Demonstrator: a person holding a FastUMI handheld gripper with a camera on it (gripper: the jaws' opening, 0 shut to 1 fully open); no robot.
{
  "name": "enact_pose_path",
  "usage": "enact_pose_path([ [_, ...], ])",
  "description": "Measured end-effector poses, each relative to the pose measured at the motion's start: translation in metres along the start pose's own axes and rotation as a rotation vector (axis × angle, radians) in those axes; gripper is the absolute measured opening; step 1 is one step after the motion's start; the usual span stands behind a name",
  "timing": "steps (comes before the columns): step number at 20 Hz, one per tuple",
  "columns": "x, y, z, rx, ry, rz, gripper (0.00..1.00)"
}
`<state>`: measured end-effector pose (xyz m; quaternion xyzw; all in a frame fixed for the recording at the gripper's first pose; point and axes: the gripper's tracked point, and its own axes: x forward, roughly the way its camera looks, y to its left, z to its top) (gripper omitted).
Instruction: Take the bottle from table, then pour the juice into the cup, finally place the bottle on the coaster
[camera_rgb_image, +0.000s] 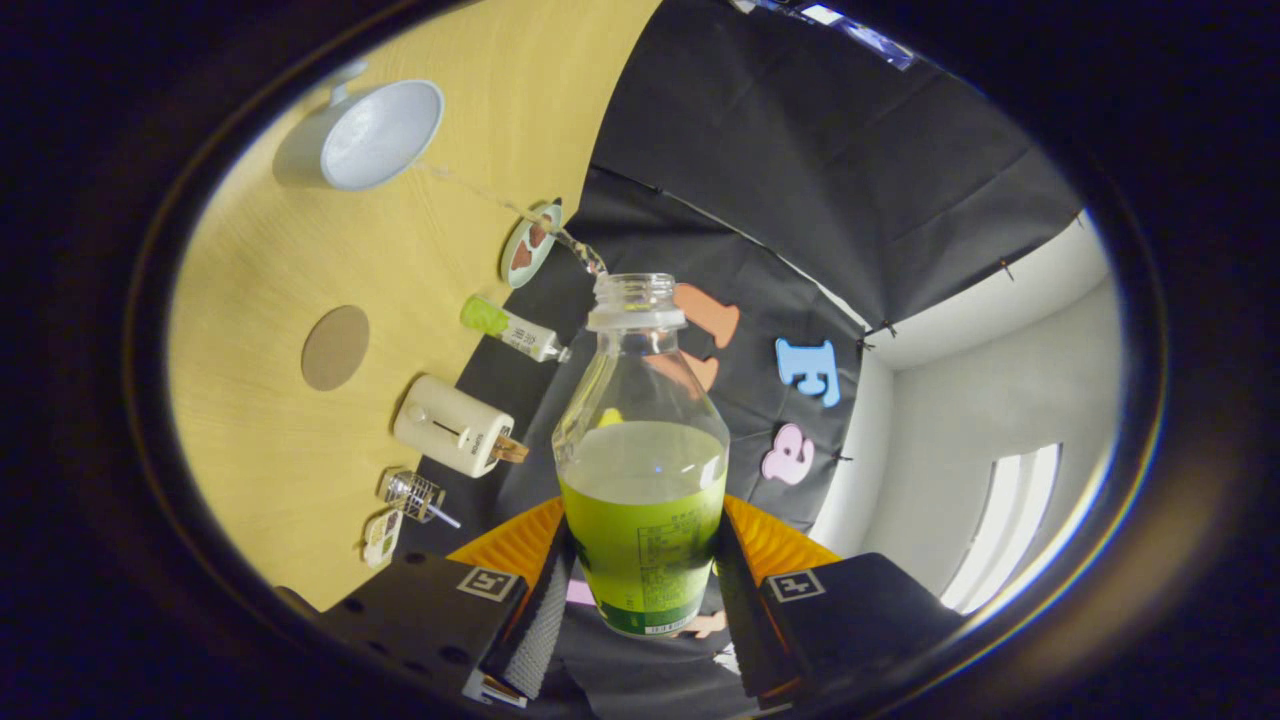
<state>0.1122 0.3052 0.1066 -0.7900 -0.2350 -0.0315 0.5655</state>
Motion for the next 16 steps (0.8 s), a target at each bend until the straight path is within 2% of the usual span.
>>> enact_pose_path([
  [16,0.008,-0.018,0.005,-0.072,-0.046,-0.057,0.75],
])
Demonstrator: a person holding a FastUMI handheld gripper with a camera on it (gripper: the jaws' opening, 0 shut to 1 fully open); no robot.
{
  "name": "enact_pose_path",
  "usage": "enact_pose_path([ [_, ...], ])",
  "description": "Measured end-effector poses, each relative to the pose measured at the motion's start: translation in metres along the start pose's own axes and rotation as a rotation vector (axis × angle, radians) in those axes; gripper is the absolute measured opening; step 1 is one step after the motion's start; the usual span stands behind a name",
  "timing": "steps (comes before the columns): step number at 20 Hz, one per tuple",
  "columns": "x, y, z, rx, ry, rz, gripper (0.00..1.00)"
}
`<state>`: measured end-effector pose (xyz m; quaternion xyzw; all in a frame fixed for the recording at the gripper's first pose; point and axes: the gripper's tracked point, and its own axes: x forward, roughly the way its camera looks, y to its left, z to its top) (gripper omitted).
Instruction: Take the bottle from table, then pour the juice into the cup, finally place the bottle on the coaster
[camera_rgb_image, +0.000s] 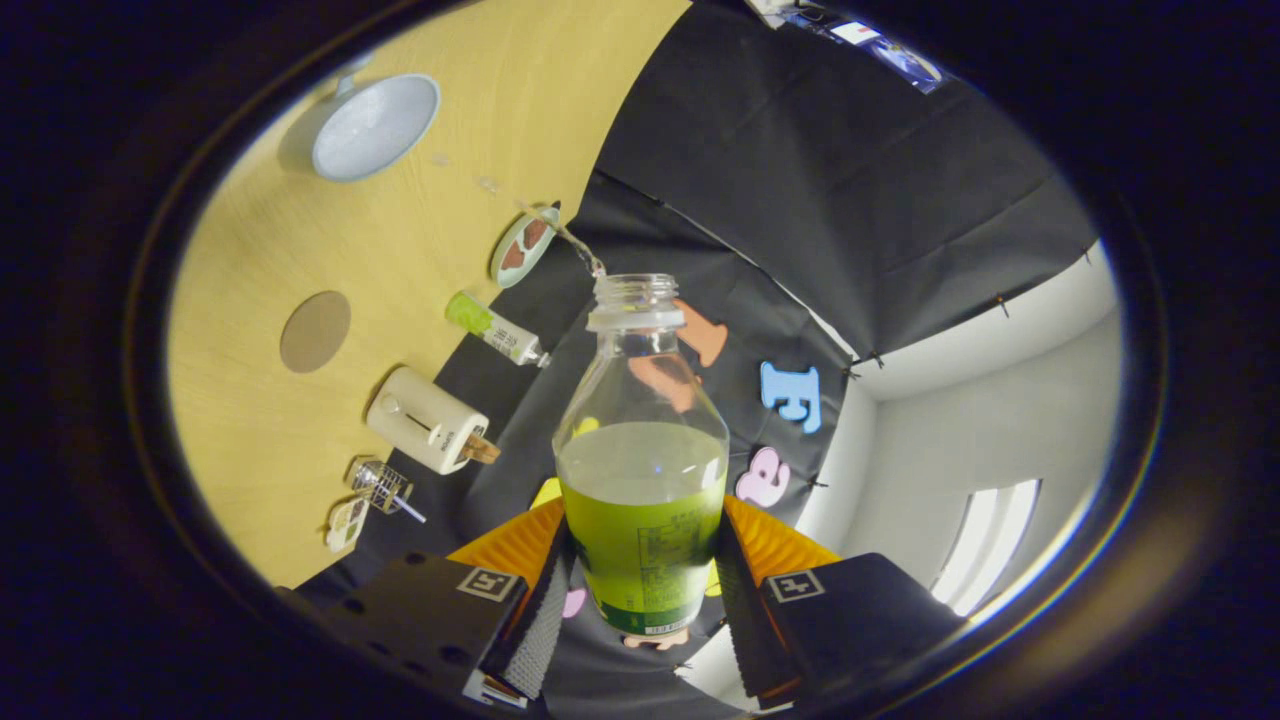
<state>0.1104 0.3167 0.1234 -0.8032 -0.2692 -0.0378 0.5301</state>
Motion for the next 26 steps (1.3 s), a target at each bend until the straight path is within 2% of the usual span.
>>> enact_pose_path([
  [11,0.003,-0.005,-0.001,-0.006,-0.011,-0.023,0.75],
  [18,-0.004,-0.001,-0.002,0.067,-0.003,-0.006,0.75],
  [22,-0.006,0.022,0.001,0.227,0.019,0.085,0.76],
  [26,-0.017,0.052,0.013,0.509,0.058,0.257,0.76],
])
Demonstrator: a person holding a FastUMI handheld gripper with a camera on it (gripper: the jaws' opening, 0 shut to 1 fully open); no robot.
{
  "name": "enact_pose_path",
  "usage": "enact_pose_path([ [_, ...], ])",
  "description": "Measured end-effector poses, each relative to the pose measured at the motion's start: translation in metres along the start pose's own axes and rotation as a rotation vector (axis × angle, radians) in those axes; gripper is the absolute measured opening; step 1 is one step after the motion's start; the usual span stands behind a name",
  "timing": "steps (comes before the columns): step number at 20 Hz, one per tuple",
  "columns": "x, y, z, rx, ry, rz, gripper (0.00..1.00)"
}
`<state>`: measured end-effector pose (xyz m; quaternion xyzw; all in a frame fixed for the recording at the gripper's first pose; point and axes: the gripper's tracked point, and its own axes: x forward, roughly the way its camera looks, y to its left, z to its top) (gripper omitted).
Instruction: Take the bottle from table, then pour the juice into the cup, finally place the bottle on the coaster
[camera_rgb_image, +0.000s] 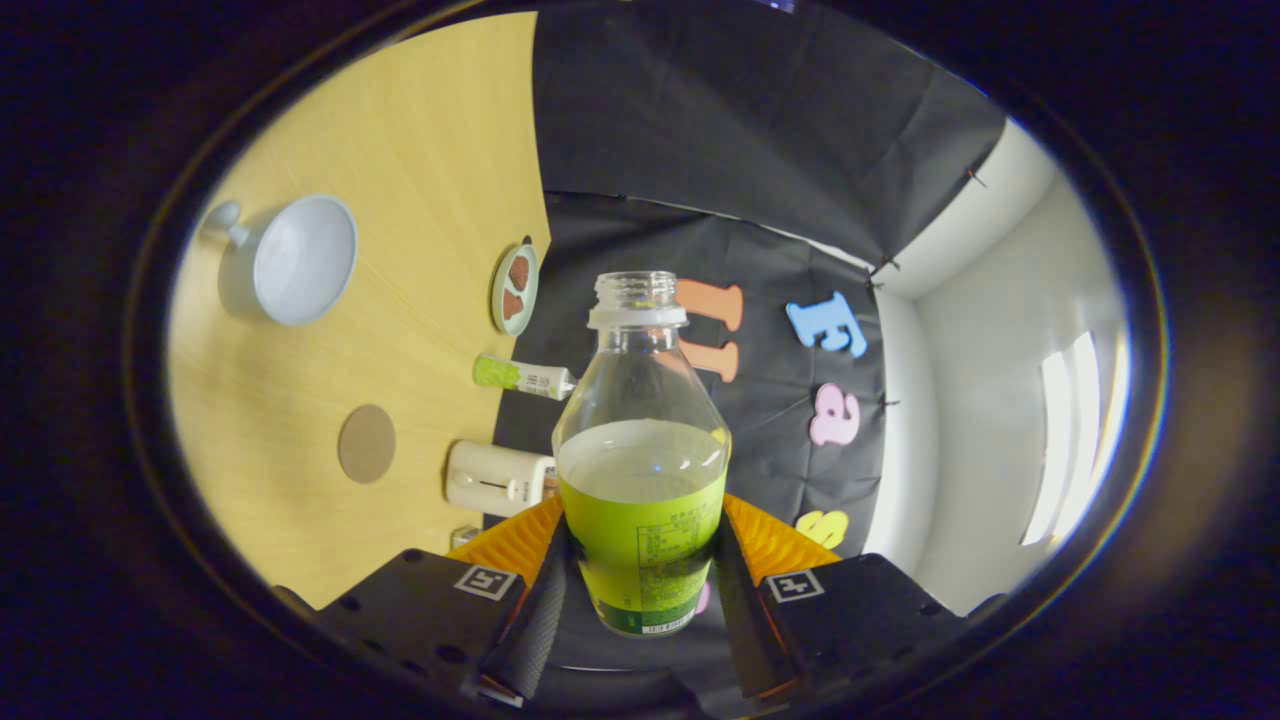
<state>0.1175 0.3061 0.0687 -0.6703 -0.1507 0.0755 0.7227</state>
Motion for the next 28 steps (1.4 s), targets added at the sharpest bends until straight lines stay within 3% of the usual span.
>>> enact_pose_path([
  [8,-0.015,0.027,-0.009,0.58,0.048,0.2,0.76],
  [14,-0.007,0.009,-0.013,1.012,0.044,0.197,0.76],
  [20,0.017,0.012,-0.01,1.286,0.028,0.257,0.76],
  [28,0.068,0.063,-0.001,1.482,0.034,0.353,0.77],
])
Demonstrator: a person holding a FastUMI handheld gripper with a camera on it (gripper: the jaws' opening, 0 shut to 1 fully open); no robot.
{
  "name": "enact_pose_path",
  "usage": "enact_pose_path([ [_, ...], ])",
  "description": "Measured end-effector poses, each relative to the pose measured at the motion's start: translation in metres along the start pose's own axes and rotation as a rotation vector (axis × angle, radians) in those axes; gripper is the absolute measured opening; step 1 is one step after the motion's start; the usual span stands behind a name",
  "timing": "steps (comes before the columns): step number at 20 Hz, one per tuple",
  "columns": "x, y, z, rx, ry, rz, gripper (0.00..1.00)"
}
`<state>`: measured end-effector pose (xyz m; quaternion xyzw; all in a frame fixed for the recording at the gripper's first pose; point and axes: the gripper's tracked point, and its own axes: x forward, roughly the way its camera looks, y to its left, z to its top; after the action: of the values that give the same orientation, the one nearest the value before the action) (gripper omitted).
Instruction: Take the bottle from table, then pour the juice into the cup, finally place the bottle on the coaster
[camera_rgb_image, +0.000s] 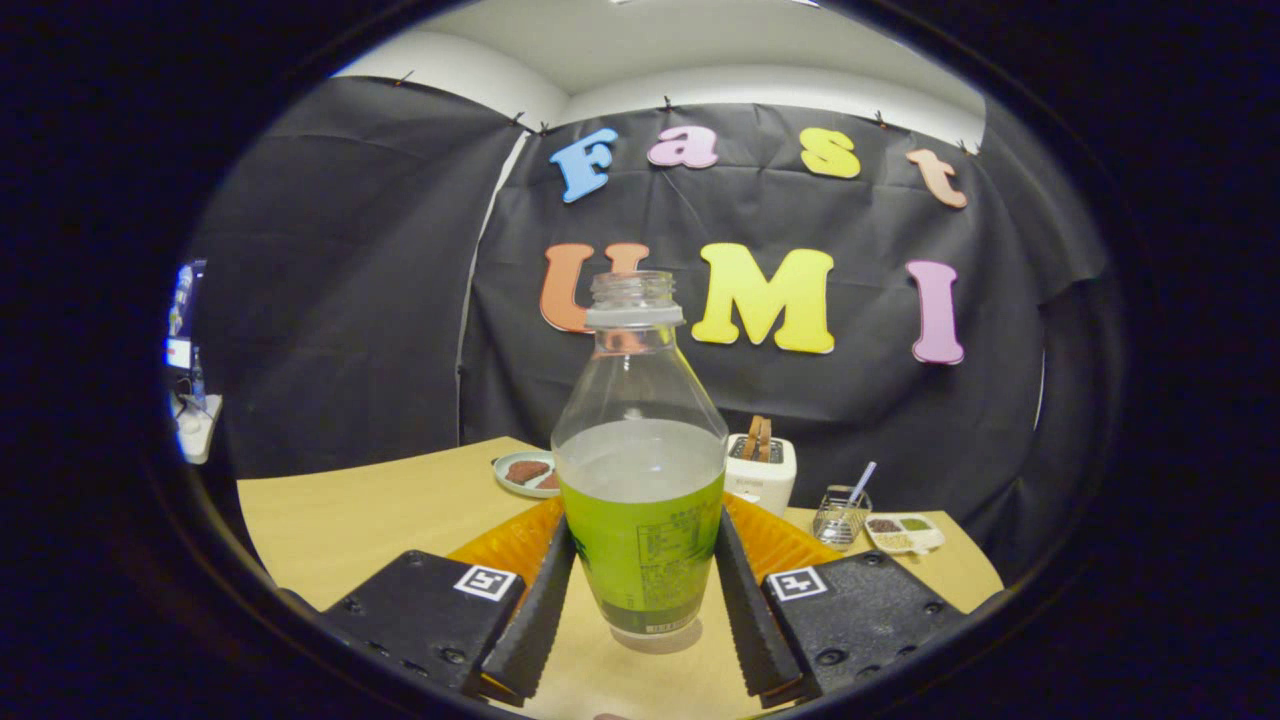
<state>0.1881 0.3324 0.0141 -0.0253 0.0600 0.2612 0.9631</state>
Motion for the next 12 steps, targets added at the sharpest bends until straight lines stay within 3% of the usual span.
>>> enact_pose_path([
  [4,0.028,-0.003,-0.025,0.081,0.039,0.026,0.78],
  [12,0.079,-0.024,-0.071,0.117,0.094,-0.015,0.8],
])
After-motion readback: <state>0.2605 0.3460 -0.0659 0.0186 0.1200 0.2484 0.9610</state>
